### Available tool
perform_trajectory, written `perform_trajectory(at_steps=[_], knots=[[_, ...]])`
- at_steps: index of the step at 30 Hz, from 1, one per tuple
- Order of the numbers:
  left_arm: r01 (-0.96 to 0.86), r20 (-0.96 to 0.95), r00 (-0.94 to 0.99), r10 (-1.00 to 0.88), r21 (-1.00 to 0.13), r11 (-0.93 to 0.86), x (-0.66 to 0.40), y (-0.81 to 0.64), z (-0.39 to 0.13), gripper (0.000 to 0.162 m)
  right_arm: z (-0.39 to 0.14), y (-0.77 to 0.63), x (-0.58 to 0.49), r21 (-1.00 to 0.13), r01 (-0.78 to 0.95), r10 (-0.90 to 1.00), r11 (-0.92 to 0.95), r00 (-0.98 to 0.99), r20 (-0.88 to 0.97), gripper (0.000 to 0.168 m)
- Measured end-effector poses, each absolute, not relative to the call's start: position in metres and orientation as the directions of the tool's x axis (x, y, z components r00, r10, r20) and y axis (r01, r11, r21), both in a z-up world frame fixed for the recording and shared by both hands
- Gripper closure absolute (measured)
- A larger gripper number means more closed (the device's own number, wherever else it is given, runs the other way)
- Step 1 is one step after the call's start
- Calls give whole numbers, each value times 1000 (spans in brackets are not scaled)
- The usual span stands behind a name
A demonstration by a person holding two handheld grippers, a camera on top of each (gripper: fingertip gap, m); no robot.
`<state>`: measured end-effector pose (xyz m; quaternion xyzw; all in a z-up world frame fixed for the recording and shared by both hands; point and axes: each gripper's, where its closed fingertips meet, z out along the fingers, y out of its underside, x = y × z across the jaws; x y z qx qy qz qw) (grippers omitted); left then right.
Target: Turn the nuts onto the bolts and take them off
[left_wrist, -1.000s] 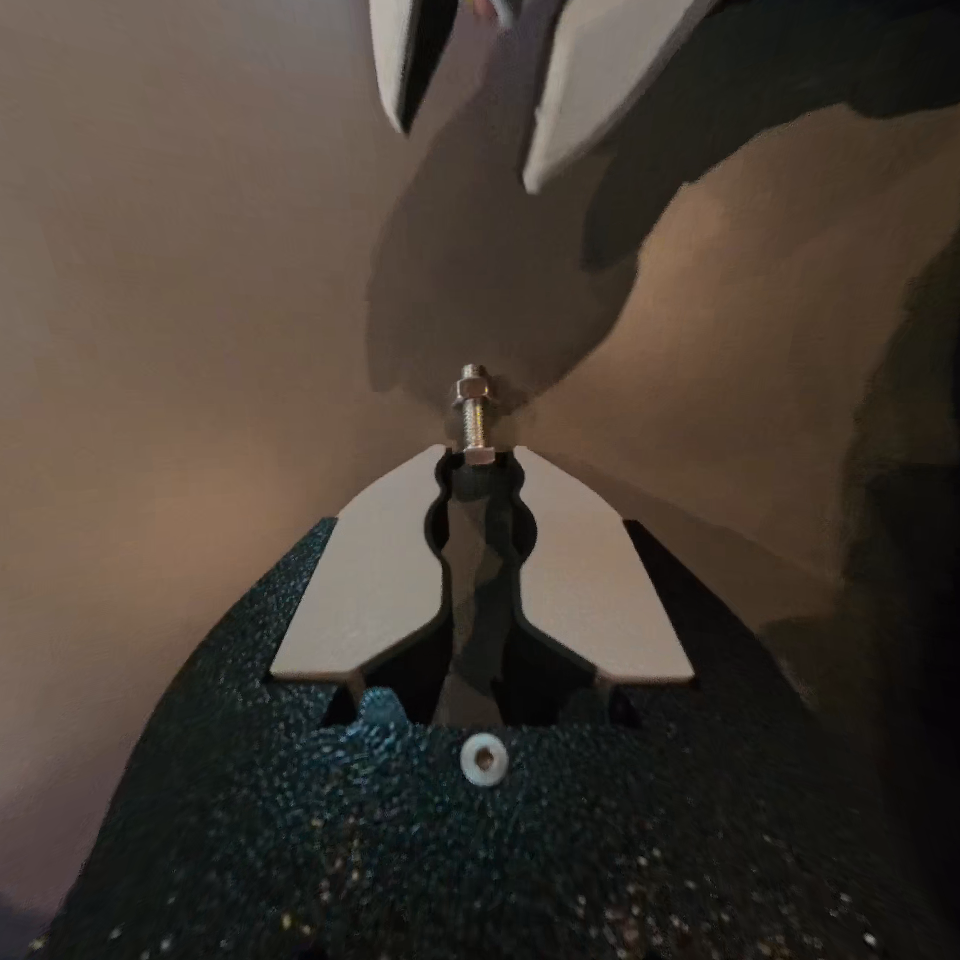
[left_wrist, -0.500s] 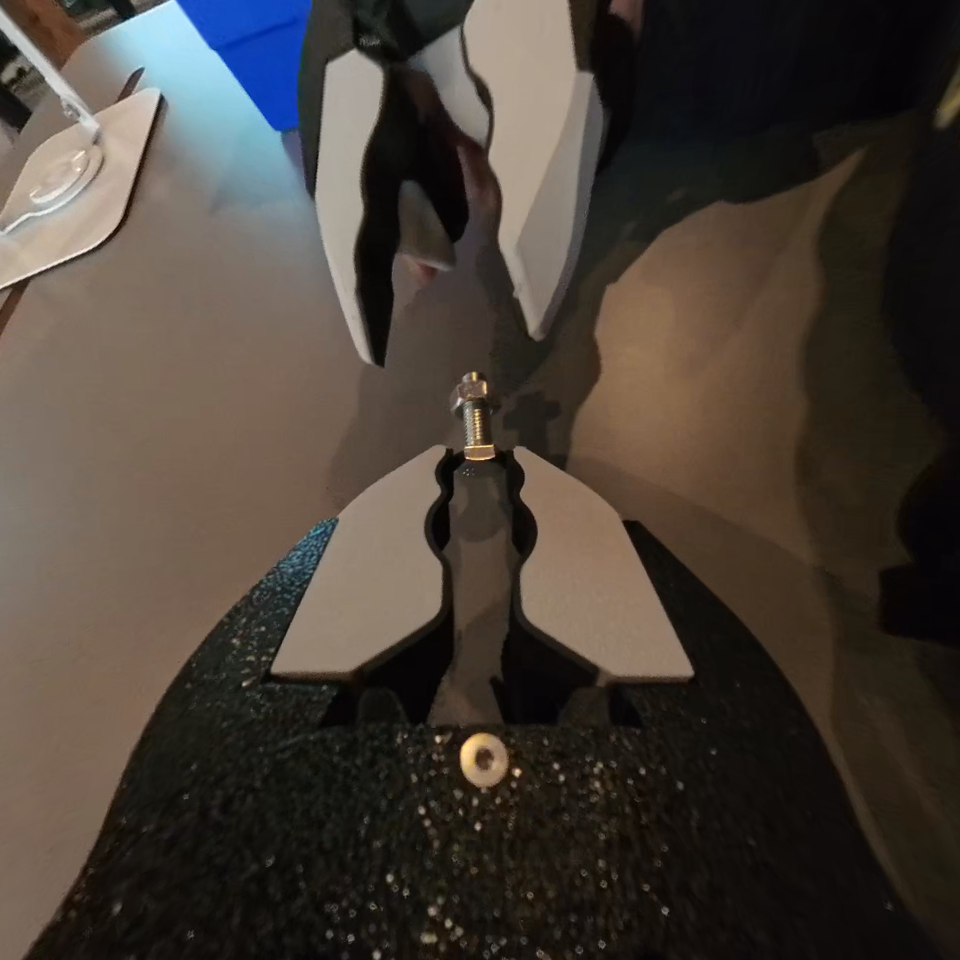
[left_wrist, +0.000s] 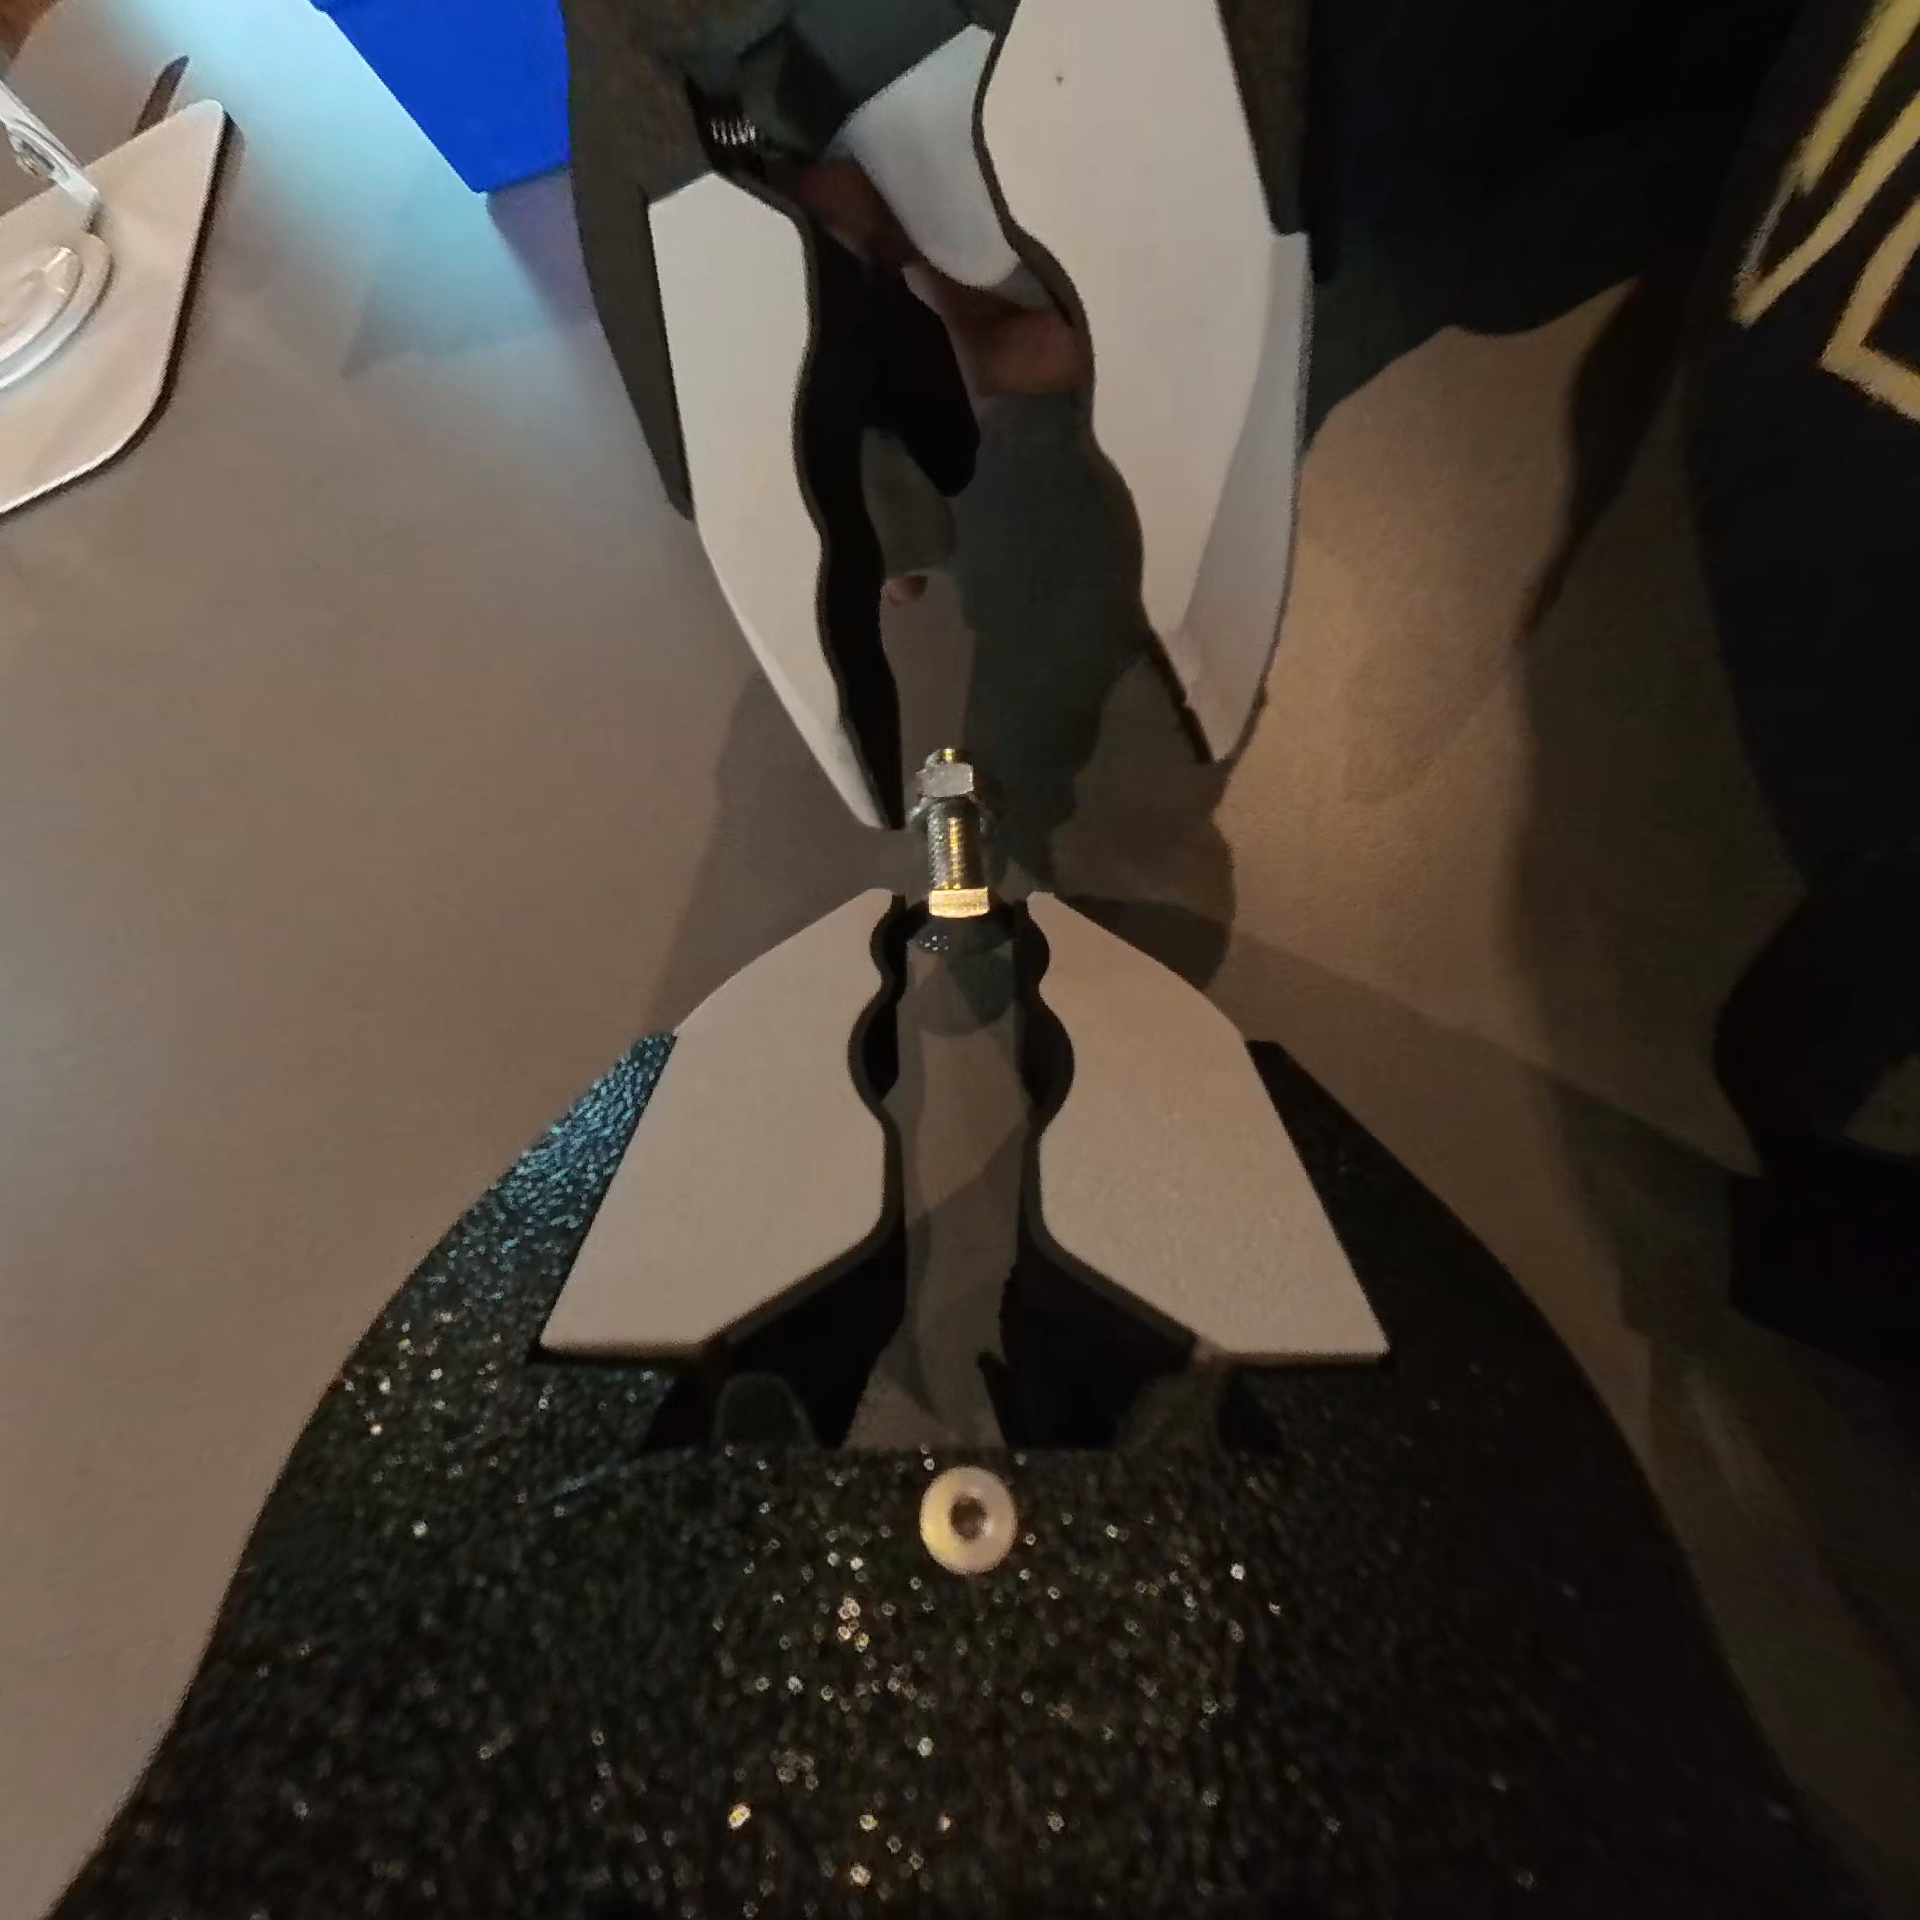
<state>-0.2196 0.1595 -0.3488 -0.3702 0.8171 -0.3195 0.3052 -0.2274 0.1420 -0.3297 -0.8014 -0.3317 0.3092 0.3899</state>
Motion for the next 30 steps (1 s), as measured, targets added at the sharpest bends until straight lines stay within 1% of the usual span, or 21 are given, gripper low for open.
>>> perform_trajectory(at_steps=[3,8,13,16,17,18,19,20,22,25,29,30], knots=[[-407,-265,-538,-800,-749,522,-220,160,-349,144,-328,135,-230,-829,284,790,-481,550,-270,128],[-364,-243,-509,-826,-808,463,-219,162,-336,144,-319,142,-222,-861,216,763,-460,592,-259,119],[-357,-217,-515,-829,-825,438,-220,162,-333,144,-315,146,-220,-887,221,761,-407,618,-195,118],[-350,-220,-515,-829,-829,437,-220,162,-332,144,-316,145,-222,-882,237,772,-408,606,-194,118],[-350,-215,-518,-828,-830,435,-221,162,-332,144,-316,143,-222,-885,241,778,-399,599,-188,119],[-351,-214,-518,-828,-830,433,-221,162,-332,144,-314,142,-223,-891,240,788,-385,589,-181,123],[-351,-214,-514,-831,-831,432,-220,163,-332,144,-312,139,-224,-897,239,802,-373,570,-181,131],[-350,-212,-516,-830,-832,430,-221,163,-331,144,-311,138,-224,-898,233,802,-372,568,-185,131],[-349,-209,-519,-829,-834,429,-221,162,-331,144,-312,142,-221,-895,226,784,-383,592,-186,123],[-342,-216,-530,-820,-831,439,-222,161,-332,144,-315,146,-220,-893,245,770,-377,619,-155,117],[-342,-212,-534,-818,-831,439,-222,160,-332,144,-319,141,-225,-882,297,799,-366,587,-133,116],[-343,-212,-536,-817,-829,441,-223,160,-332,144,-317,139,-226,-890,291,807,-352,576,-131,120]])
